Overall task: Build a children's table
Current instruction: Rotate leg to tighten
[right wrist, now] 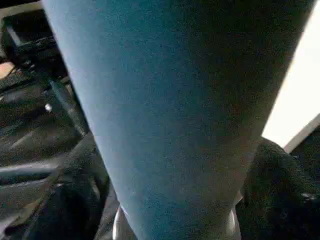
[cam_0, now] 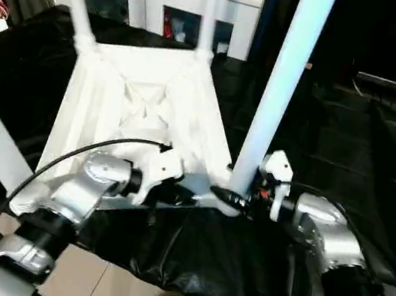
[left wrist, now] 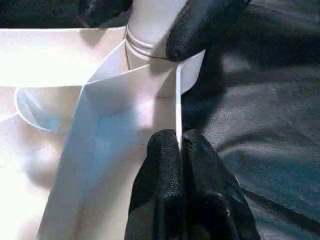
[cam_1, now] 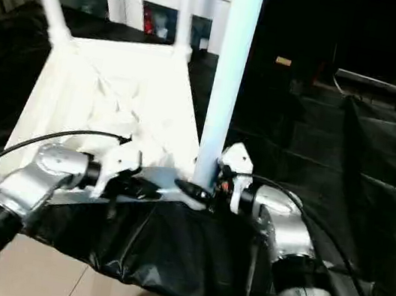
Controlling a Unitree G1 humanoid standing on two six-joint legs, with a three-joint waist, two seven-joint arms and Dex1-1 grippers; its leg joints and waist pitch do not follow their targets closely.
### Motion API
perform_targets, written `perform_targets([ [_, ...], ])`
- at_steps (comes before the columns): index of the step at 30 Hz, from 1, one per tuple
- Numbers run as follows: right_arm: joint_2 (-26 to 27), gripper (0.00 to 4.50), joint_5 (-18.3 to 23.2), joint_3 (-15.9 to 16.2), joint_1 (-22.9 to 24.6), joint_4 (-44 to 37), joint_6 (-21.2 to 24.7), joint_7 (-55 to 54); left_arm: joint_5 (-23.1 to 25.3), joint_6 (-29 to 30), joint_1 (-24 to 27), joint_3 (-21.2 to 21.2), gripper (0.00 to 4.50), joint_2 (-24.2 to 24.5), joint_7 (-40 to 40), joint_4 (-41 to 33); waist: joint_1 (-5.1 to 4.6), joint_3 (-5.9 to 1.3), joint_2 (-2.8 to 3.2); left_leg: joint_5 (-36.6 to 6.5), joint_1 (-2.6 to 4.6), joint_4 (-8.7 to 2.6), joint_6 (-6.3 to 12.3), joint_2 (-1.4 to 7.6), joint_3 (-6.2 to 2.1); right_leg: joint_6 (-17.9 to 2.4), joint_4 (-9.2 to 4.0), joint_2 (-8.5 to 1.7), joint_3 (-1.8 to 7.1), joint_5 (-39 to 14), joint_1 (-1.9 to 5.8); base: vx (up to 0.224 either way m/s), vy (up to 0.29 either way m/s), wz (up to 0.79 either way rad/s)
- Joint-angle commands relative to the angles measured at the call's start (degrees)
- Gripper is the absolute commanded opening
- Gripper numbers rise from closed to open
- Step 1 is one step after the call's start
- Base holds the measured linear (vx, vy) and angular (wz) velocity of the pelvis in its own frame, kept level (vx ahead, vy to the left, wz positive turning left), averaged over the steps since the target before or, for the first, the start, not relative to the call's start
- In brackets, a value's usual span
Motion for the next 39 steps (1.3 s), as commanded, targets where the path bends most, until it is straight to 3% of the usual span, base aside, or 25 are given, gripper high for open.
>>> perform_targets([
  [1,-0.77,3.24,-0.01,0.86,0.22,-1.35,0.37,1.76,-1.92,-1.22,0.17,-0.32,0.0,-0.09,-2.09,-2.53,0.01,-3.96,-0.46,-14.25,1.24,-4.35,1.79,2.76,-1.11,-13.2,-3.87,-3.02,2.89,-13.43,2.59,0.0,0.0,0.0],
  [6,-1.51,2.89,-0.13,1.4,0.41,-1.41,0.21,3.35,-2.26,-0.82,0.47,-0.41,0.0,0.63,-3.08,-3.14,0.0,-3.98,-0.52,-13.89,1.24,-4.36,1.59,2.77,-1.14,-12.98,-3.86,-3.01,2.93,-13.63,2.6,0.0,0.0,0.0],
  [7,-1.55,2.62,-0.07,1.44,0.42,-1.49,0.27,3.39,-2.27,-0.8,0.46,-0.43,0.0,0.67,-3.15,-3.14,0.02,-4.0,-0.51,-13.59,1.21,-4.33,1.63,2.78,-1.15,-13.04,-3.8,-3.0,2.93,-13.26,2.62,0.0,0.0,0.0],
  [17,-1.71,2.11,0.54,1.96,0.76,-1.81,0.81,5.15,-2.23,-0.67,0.44,-0.56,0.0,1.17,-3.55,-3.01,0.04,-4.04,-0.5,-13.29,1.28,-4.25,1.81,2.73,-1.12,-13.19,-3.76,-2.95,2.91,-12.88,2.61,0.0,0.0,0.0],
  [23,-0.9,2.05,1.04,2.31,2.54,-2.44,1.74,5.19,-1.25,0.36,-0.65,0.58,0.0,-1.1,1.78,-0.8,0.15,-4.08,-0.63,-12.59,1.26,-4.13,2.11,2.72,-1.06,-13.42,-3.67,-2.9,2.93,-11.79,2.61,0.0,0.0,0.0],
  [24,0.29,2.04,1.27,2.32,3.65,-2.83,2.13,3.88,-0.25,0.92,-2.05,1.44,0.0,-3.1,6.51,1.21,0.26,-4.0,-0.64,-13.17,1.36,-4.16,2.11,2.72,-1.02,-13.29,-3.86,-2.96,2.97,-12.69,2.5,0.0,0.0,0.0],
  [25,0.29,2.04,1.27,2.32,3.65,-2.83,2.13,3.88,-0.25,0.92,-2.05,1.44,0.0,-3.1,6.51,1.21,0.54,-3.87,-0.67,-14.39,1.78,-4.2,1.76,2.74,-0.97,-12.88,-4.21,-2.99,3.02,-14.58,2.24,0.0,0.0,0.0],
  [27,2.53,2.03,-0.15,2.5,4.24,-1.74,1.6,-0.84,1.26,1.51,-4.02,2.18,0.0,-5.8,12.75,3.71,0.57,-3.65,-0.66,-16.02,1.75,-4.43,1.02,2.72,-1.08,-11.87,-4.59,-3.13,3.1,-18.12,2.2,0.0,0.0,0.0],
  [28,3.51,2.02,-1.0,2.54,4.26,-0.96,1.24,-3.35,1.86,1.82,-4.77,2.4,0.0,-6.83,15.09,4.63,0.64,-3.55,-0.74,-17.78,2.17,-4.4,0.2,2.61,-1.08,-11.08,-5.07,-3.28,3.11,-21.25,1.94,0.0,0.0,0.0],
  [29,4.41,2.0,-1.82,2.37,3.93,0.19,1.03,-6.13,2.12,2.25,-5.38,2.66,0.0,-7.72,16.86,5.37,0.61,-3.46,-0.72,-18.49,1.99,-4.54,-0.33,2.58,-1.35,-10.06,-5.3,-3.41,3.07,-23.77,2.1,0.0,0.0,0.0],
  [30,5.19,2.0,-2.51,2.23,3.64,1.17,0.84,-8.49,2.34,2.62,-5.91,2.87,0.0,-8.48,18.37,6.0,0.41,-3.33,-0.72,-18.92,1.78,-4.69,-0.67,2.56,-1.42,-9.52,-5.38,-3.37,3.03,-24.94,2.09,0.0,0.0,0.0],
  [32,8.91,1.98,-4.13,0.45,1.37,6.13,0.98,-19.65,2.8,3.79,-8.34,3.83,0.0,-11.78,24.19,8.84,0.03,-3.23,-0.8,-21.37,2.07,-4.73,-1.46,2.38,-1.67,-7.73,-5.97,-3.54,2.77,-29.78,1.97,-0.033,0.0,-0.02],
  [35,12.71,1.97,-4.93,-2.22,-1.3,10.7,2.19,-31.66,3.27,4.24,-10.63,4.75,0.0,-14.89,29.39,11.52,-1.32,-2.81,-0.67,-24.76,2.32,-4.62,-2.94,1.9,-2.34,-4.88,-7.06,-3.69,1.85,-37.83,1.74,0.0,0.0,0.0],
  [36,14.13,1.96,-5.03,-3.28,-2.53,12.24,2.94,-36.21,3.55,4.3,-11.39,4.8,0.0,-15.89,30.56,12.31,-1.72,-2.92,-0.47,-25.76,2.52,-4.55,-3.02,1.84,-2.57,-3.87,-7.58,-3.73,1.38,-39.12,1.78,0.0,0.0,0.0],
  [37,15.33,1.96,-4.73,-4.16,-3.93,13.36,3.52,-39.12,3.88,3.97,-11.95,4.52,0.0,-16.52,30.82,12.73,-2.11,-3.08,-0.42,-26.1,2.23,-4.84,-2.72,1.91,-2.81,-3.41,-7.74,-3.65,1.01,-37.94,2.27,0.0,0.0,0.0],
  [39,16.19,1.96,-4.61,-4.82,-4.89,14.13,3.82,-40.98,4.15,3.63,-12.39,4.33,0.0,-16.98,31.03,13.18,-2.33,-3.35,-0.3,-25.3,1.67,-5.37,-2.21,2.15,-2.92,-3.85,-7.45,-3.49,1.08,-33.39,2.78,0.0,0.0,0.0],
])
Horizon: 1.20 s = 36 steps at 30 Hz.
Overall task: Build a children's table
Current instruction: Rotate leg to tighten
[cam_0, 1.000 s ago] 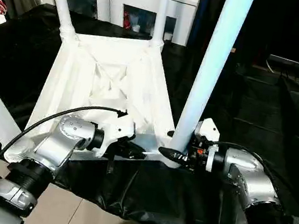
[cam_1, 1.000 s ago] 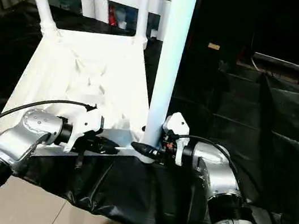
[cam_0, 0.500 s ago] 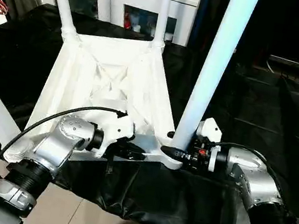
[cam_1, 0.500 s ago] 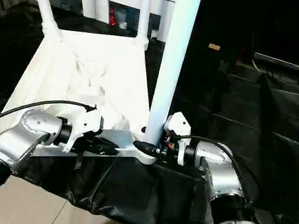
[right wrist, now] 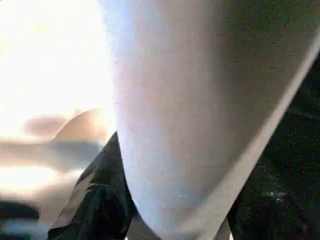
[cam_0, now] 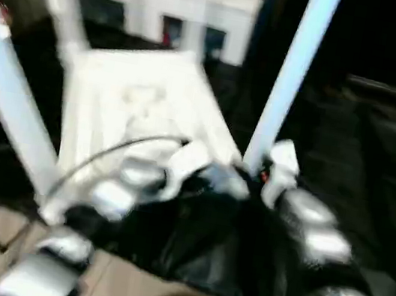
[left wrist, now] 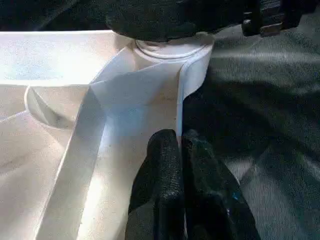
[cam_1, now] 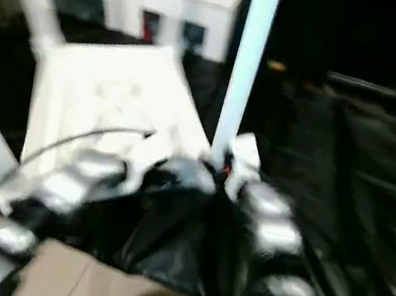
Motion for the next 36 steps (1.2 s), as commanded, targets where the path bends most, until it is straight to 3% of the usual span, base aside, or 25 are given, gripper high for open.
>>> perform_targets([
  [1,4.85,1.96,0.24,2.92,1.12,3.21,2.96,0.74,-1.02,-1.87,-3.95,2.96,0.0,-2.05,5.92,-0.7,-0.46,-3.4,-0.13,-25.14,1.07,-5.01,-2.14,2.35,-2.4,-4.73,-5.78,-3.34,1.83,-31.58,1.96,0.0,0.0,0.0],
  [3,5.91,1.96,0.28,2.67,-0.04,3.35,1.56,1.72,-0.81,-2.72,-4.51,2.46,0.0,-2.29,5.37,-0.21,-0.24,-3.36,-0.4,-25.15,1.43,-5.0,-1.73,2.3,-2.01,-6.6,-5.6,-3.27,2.26,-27.99,1.46,0.0,0.0,0.0],
  [5,5.91,2.52,1.04,2.5,-0.57,2.62,-0.33,5.53,-0.75,-3.82,-4.35,1.96,0.0,-1.47,3.52,-0.38,-0.09,-3.43,-0.46,-24.34,1.31,-4.99,-1.17,2.37,-1.79,-7.82,-5.27,-3.33,2.65,-25.81,1.54,0.0,0.0,0.0],
  [10,4.38,3.02,2.44,2.18,-1.03,1.83,-0.82,9.43,-0.68,-4.83,-3.42,1.06,0.0,0.61,0.09,-0.85,0.05,-3.59,-0.51,-21.96,0.81,-4.95,0.0,2.29,-1.6,-8.37,-4.94,-3.47,2.77,-24.11,2.04,0.0,0.0,0.0],
  [12,3.55,3.16,2.41,2.48,-0.99,1.44,-1.07,10.74,-0.84,-4.78,-2.99,0.84,0.0,1.25,-1.05,-1.26,0.08,-3.64,-0.45,-20.72,0.95,-4.87,0.15,2.36,-1.46,-8.76,-4.89,-3.38,2.84,-23.35,1.84,0.0,0.0,0.0],
  [14,-0.99,3.32,2.11,4.06,-0.13,-1.26,-1.09,17.72,-1.71,-5.53,-0.53,-0.44,0.0,4.57,-7.57,-4.37,0.29,-3.76,-0.46,-20.13,1.08,-4.74,0.39,2.42,-1.4,-9.39,-4.78,-3.44,2.91,-22.88,1.89,0.0,0.0,0.0],
  [15,-2.69,3.43,1.96,4.77,0.28,-2.16,-0.97,20.54,-2.18,-5.53,0.33,-0.77,0.0,5.72,-9.86,-5.55,0.25,-3.86,-0.61,-18.36,0.49,-4.72,1.04,2.49,-1.32,-9.9,-4.29,-3.33,2.96,-20.31,2.35,0.0,0.0,0.0],
  [20,-8.47,3.96,0.31,6.7,1.66,-3.69,-3.47,29.05,-4.84,-7.24,3.44,-1.66,0.0,10.1,-18.62,-10.04,1.15,-4.3,-0.32,-12.67,0.96,-3.99,2.45,2.77,-0.57,-14.11,-2.93,-2.92,3.08,-11.09,1.91,0.026,-0.007,0.02],
  [27,-12.22,3.96,1.0,7.59,2.72,-5.83,-5.27,35.82,-6.58,-7.9,5.72,-2.16,0.0,13.91,-25.32,-13.4,1.87,-4.74,-0.16,-8.04,0.77,-3.27,4.26,2.78,-0.33,-16.71,-1.2,-2.4,3.05,-1.33,1.98,0.008,-0.001,0.0],
  [30,-13.87,3.96,2.52,8.21,3.74,-8.26,-4.86,40.72,-7.19,-7.57,6.47,-1.95,0.0,15.38,-27.52,-14.62,2.14,-4.41,-0.3,-10.12,0.52,-3.28,4.65,2.8,-0.27,-16.12,-1.55,-2.69,3.17,-4.68,1.96,0.0,0.0,0.0],
  [34,-15.32,3.96,4.08,8.82,4.82,-10.34,-4.37,46.19,-8.1,-7.21,7.08,-1.84,0.0,16.79,-29.24,-15.59,2.23,-4.04,-0.37,-14.82,0.73,-3.66,2.5,2.88,-0.37,-14.2,-2.48,-2.84,3.33,-12.73,1.72,0.0,0.0,0.0],
  [36,-15.57,3.63,4.24,8.99,4.95,-10.56,-4.08,47.22,-8.17,-7.12,7.1,-1.83,0.0,16.89,-29.44,-15.65,2.15,-3.98,-0.4,-15.42,0.79,-3.78,1.9,2.88,-0.42,-13.75,-2.59,-2.76,3.34,-14.16,1.59,0.0,0.0,0.0],
])
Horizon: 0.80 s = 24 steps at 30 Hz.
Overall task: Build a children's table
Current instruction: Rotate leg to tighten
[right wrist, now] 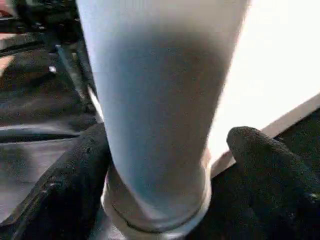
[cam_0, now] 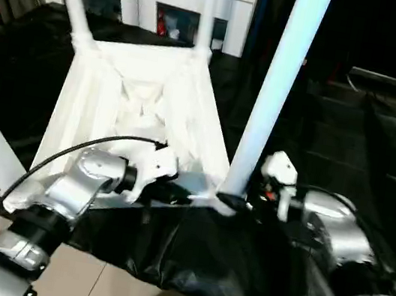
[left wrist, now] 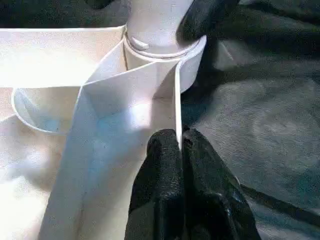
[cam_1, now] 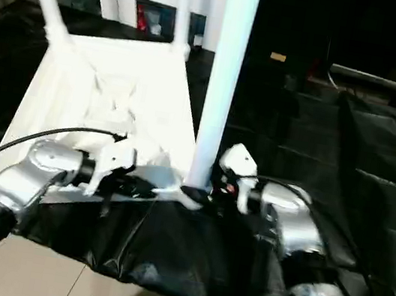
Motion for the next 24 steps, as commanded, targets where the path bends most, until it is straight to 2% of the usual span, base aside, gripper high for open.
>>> perform_targets([
  [1,-0.61,3.6,0.75,0.44,0.59,-1.82,0.69,2.03,-1.68,-0.76,-0.54,-0.34,0.0,0.03,-1.93,-2.95,-0.03,-4.04,-0.3,-15.53,1.56,-4.32,1.54,2.71,-0.97,-12.71,-3.69,-2.81,2.86,-15.64,2.79,0.0,0.0,0.0],
  [5,-1.02,3.26,1.0,1.02,0.91,-2.92,1.13,3.71,-1.94,-0.22,-0.41,-0.54,0.0,0.2,-2.52,-3.43,-0.06,-4.12,-0.27,-14.81,1.4,-4.35,1.52,2.7,-1.09,-12.42,-3.57,-2.77,2.81,-15.2,2.89,0.0,0.0,0.0],
  [8,-1.27,3.06,1.0,1.28,0.67,-2.72,0.98,4.17,-1.86,-0.23,-0.47,-0.68,0.0,0.09,-2.62,-3.31,-0.05,-4.28,-0.37,-13.19,1.29,-4.17,1.92,2.65,-1.07,-13.03,-3.26,-2.71,2.8,-12.99,2.98,0.0,0.0,0.0],
  [9,-1.31,2.83,0.97,1.33,0.59,-2.64,0.93,4.29,-1.84,-0.28,-0.47,-0.71,0.0,0.08,-2.66,-3.24,-0.02,-4.28,-0.34,-12.69,1.29,-4.14,2.13,2.64,-1.06,-13.2,-3.2,-2.71,2.77,-12.46,2.97,0.0,0.0,0.0],
  [12,-1.33,2.71,0.68,1.28,0.38,-2.32,0.71,4.47,-1.76,-0.43,-0.55,-0.74,0.0,-0.07,-2.57,-3.02,-0.01,-4.37,-0.32,-11.8,1.26,-4.01,2.53,2.62,-1.02,-13.65,-3.03,-2.68,2.74,-11.17,3.02,0.0,0.0,0.0],
  [16,-1.28,2.3,0.6,1.25,0.46,-2.58,0.97,4.68,-1.74,-0.47,-0.63,-0.75,0.0,-0.2,-2.51,-2.83,0.03,-4.36,-0.45,-11.93,1.3,-3.94,2.63,2.6,-0.99,-13.64,-3.07,-2.69,2.74,-11.67,3.03,0.0,0.0,0.0],
  [18,-1.24,2.25,0.71,1.28,0.49,-2.58,1.01,4.77,-1.73,-0.49,-0.67,-0.77,0.0,-0.25,-2.49,-2.73,0.02,-4.33,-0.57,-12.11,1.3,-3.96,2.65,2.59,-0.97,-13.46,-3.16,-2.71,2.76,-12.23,3.04,0.0,0.0,0.0],
  [24,-0.8,2.06,0.74,1.83,1.35,-3.27,1.16,4.69,-1.71,-0.49,-0.04,-0.86,0.0,-0.02,-2.4,-3.16,0.08,-4.38,-0.43,-11.91,1.24,-3.93,2.45,2.58,-1.05,-13.18,-3.11,-2.73,2.75,-12.47,3.07,0.0,0.0,0.0],
])
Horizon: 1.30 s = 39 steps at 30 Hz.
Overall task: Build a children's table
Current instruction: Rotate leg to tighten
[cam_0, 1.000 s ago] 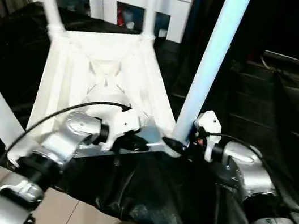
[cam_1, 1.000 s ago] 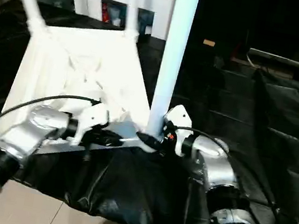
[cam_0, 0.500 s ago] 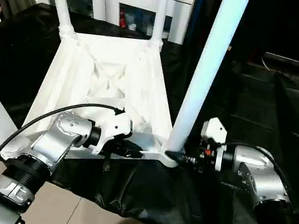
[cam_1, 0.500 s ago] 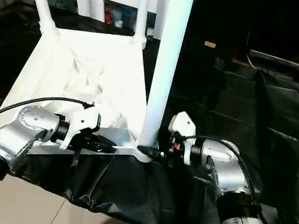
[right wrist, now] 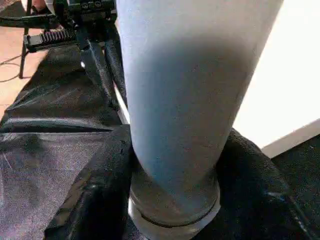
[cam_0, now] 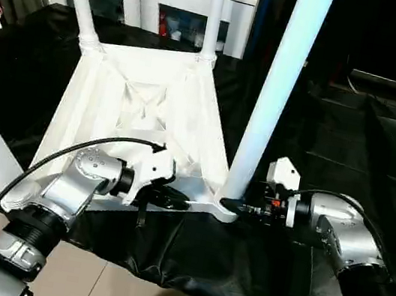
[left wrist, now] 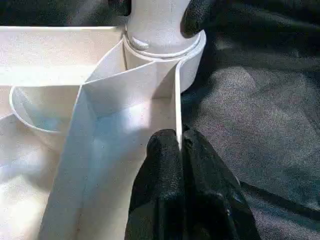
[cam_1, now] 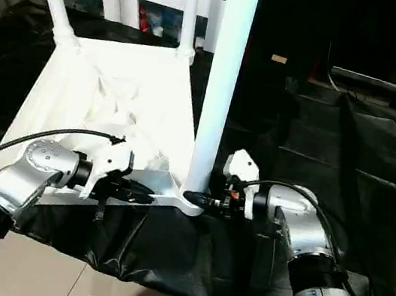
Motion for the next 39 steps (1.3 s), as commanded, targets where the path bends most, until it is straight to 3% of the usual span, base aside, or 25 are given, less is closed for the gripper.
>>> perform_targets([
  [1,0.03,2.05,0.04,0.78,0.52,-1.28,0.39,0.72,-1.39,-0.64,-0.09,-0.52,0.0,-0.39,-1.21,-3.07,-0.02,-4.38,-0.38,-11.74,1.25,-4.0,2.56,2.6,-1.03,-13.29,-3.18,-2.7,2.7,-11.97,3.03,0.0,0.0,0.0],
  [9,1.58,2.04,0.38,0.49,1.91,-1.76,1.36,-1.89,-0.94,-0.42,0.0,-0.08,0.0,-0.86,0.76,-2.68,-0.08,-4.27,-0.34,-12.98,1.32,-4.1,2.13,2.56,-1.07,-13.1,-3.38,-2.74,2.69,-13.34,3.01,0.0,0.0,0.0],
  [12,4.3,2.04,-0.17,-1.02,1.81,-0.16,3.12,-9.1,0.92,0.59,-2.16,1.01,0.0,-3.64,7.74,0.71,-0.41,-3.94,-0.34,-15.78,1.68,-4.33,0.83,2.47,-1.13,-12.08,-4.05,-2.78,2.8,-17.77,2.65,0.0,0.0,0.0],
  [15,7.97,2.04,-1.52,-2.36,1.53,2.28,2.08,-18.11,2.72,1.56,-4.64,1.76,0.0,-7.17,15.19,4.12,-0.73,-3.94,-0.83,-17.16,1.66,-4.53,-0.57,2.33,-1.46,-9.86,-4.64,-3.06,2.66,-22.56,2.78,0.0,0.0,0.0],
  [16,9.98,2.04,-2.06,-2.65,1.46,3.14,1.79,-21.92,3.39,2.39,-5.87,2.01,0.0,-9.1,18.68,5.47,-1.01,-3.78,-0.52,-17.67,1.55,-4.61,-0.96,2.32,-1.52,-9.35,-4.71,-3.02,2.71,-23.44,2.64,0.0,0.0,0.0],
  [18,12.43,2.04,-3.16,-2.65,0.88,4.51,2.55,-27.18,3.78,3.45,-7.41,2.33,0.0,-11.6,22.44,7.02,-1.22,-3.86,-0.7,-18.35,1.8,-4.54,-1.28,2.14,-1.58,-8.8,-5.0,-3.06,2.6,-24.77,2.55,0.0,0.0,0.0],
  [19,15.02,2.04,-5.25,-2.48,-0.48,6.82,2.98,-34.6,4.27,4.27,-9.1,2.61,0.0,-14.24,26.5,8.62,-1.57,-3.65,-0.39,-18.44,1.63,-4.67,-1.58,2.1,-1.6,-8.62,-5.09,-2.96,2.59,-25.32,2.41,0.0,0.0,0.0],
  [20,16.38,2.04,-6.07,-2.54,-1.52,8.26,3.38,-38.22,4.42,4.55,-9.92,2.59,0.0,-15.52,28.07,9.36,-1.83,-3.69,-0.5,-18.99,1.67,-4.65,-1.68,1.98,-1.65,-8.42,-5.25,-2.92,2.48,-25.99,2.41,0.0,0.0,0.0],
  [23,18.99,2.04,-6.15,-3.46,-3.42,10.35,3.85,-42.46,4.97,4.42,-11.31,2.78,0.0,-17.6,31.06,10.83,-2.25,-3.7,-0.48,-19.85,1.48,-4.59,-1.29,1.85,-1.82,-6.89,-5.73,-3.06,2.27,-28.46,2.57,0.0,0.0,0.0],
  [25,21.28,2.04,-6.12,-3.54,-4.95,11.39,3.0,-43.73,5.78,3.51,-12.42,2.54,0.0,-18.93,32.85,12.13,-2.18,-3.91,-0.42,-19.12,1.61,-4.57,-0.84,1.9,-1.8,-7.36,-5.59,-2.93,2.35,-25.85,2.46,0.0,0.0,0.0],
  [27,21.63,2.57,-6.06,-3.79,-5.13,11.6,2.81,-43.8,5.91,3.42,-12.54,2.55,0.0,-19.11,33.01,12.33,-2.1,-4.04,-0.42,-18.24,1.39,-4.65,-0.5,2.03,-1.77,-8.34,-5.14,-2.86,2.4,-22.46,2.72,0.0,0.0,0.0],
  [29,21.78,2.71,-5.11,-4.34,-5.6,11.77,2.76,-41.87,5.9,2.5,-12.33,2.21,0.0,-18.61,31.08,12.08,-2.0,-4.12,-0.45,-17.27,1.38,-4.57,0.11,2.06,-1.6,-9.48,-4.78,-2.76,2.51,-19.19,2.74,0.0,0.0,0.0],
  [32,19.82,3.0,-4.67,-4.48,-5.67,11.4,2.56,-39.14,5.37,1.63,-10.94,1.8,0.0,-16.37,26.95,10.63,-2.0,-4.21,-0.53,-15.83,0.97,-4.51,1.02,2.01,-1.57,-10.32,-4.41,-2.87,2.5,-17.08,3.15,0.0,0.0,0.0],
  [39,12.9,3.37,-6.29,-2.71,-4.59,8.89,-0.48,-31.14,2.58,-0.64,-7.34,1.29,0.0,-11.92,17.73,6.23,-1.93,-4.3,-0.47,-14.08,1.1,-4.16,2.15,2.16,-1.32,-11.95,-4.04,-2.86,2.62,-14.42,3.09,0.0,0.0,0.0],
])
